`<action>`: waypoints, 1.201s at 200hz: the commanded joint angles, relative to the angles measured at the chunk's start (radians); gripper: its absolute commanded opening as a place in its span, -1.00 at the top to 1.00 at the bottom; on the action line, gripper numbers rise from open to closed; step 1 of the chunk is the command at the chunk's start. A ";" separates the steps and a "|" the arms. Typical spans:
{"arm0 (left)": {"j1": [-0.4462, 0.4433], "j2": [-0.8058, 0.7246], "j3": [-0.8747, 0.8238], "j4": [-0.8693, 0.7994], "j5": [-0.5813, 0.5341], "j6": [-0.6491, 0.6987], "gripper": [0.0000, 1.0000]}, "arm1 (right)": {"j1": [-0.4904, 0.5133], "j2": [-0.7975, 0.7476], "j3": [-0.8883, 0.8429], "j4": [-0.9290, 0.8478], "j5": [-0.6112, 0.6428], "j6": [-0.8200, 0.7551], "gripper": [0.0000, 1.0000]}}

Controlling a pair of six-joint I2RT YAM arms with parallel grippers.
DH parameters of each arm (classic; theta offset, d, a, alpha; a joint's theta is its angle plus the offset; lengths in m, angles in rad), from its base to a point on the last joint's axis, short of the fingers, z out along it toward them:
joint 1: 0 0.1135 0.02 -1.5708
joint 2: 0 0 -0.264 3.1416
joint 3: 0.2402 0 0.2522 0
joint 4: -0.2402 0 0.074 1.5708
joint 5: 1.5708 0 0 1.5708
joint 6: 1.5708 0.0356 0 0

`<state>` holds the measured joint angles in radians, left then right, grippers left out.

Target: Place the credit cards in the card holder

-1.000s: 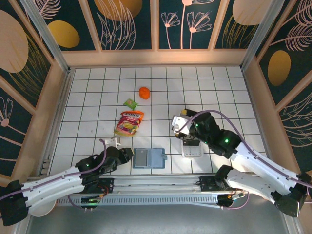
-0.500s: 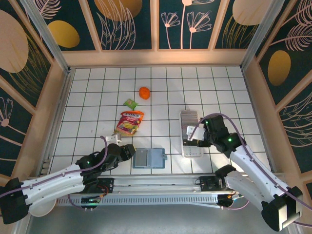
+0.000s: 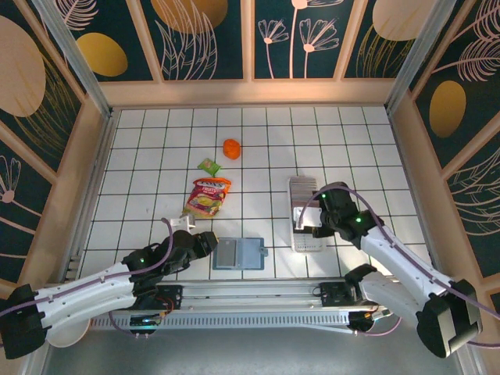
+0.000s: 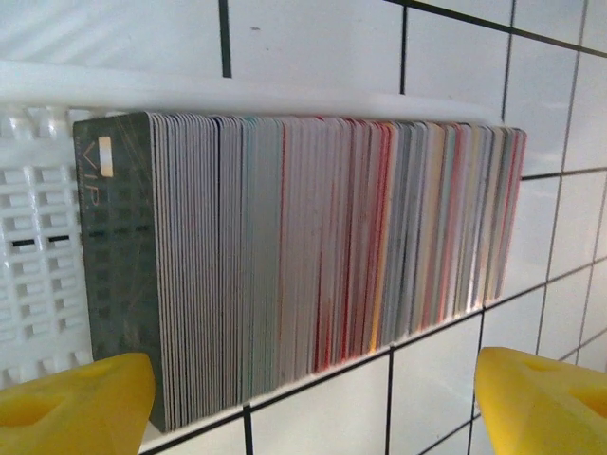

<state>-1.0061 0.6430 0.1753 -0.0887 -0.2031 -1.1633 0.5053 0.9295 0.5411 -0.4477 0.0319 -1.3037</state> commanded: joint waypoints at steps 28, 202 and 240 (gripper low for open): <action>0.000 -0.005 -0.028 0.027 0.022 0.007 0.36 | 0.036 0.082 -0.013 0.071 -0.010 0.001 -0.75; -0.002 -0.001 -0.051 0.044 0.045 -0.013 0.44 | 0.101 0.138 0.060 0.039 0.003 -0.002 0.13; 0.000 0.002 -0.051 0.050 0.053 -0.017 0.48 | 0.101 0.119 0.060 0.029 0.003 -0.004 0.27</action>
<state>-1.0061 0.6426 0.1333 -0.0559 -0.1638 -1.1687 0.6041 1.0752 0.5678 -0.4305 0.0059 -1.3033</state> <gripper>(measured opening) 0.266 0.389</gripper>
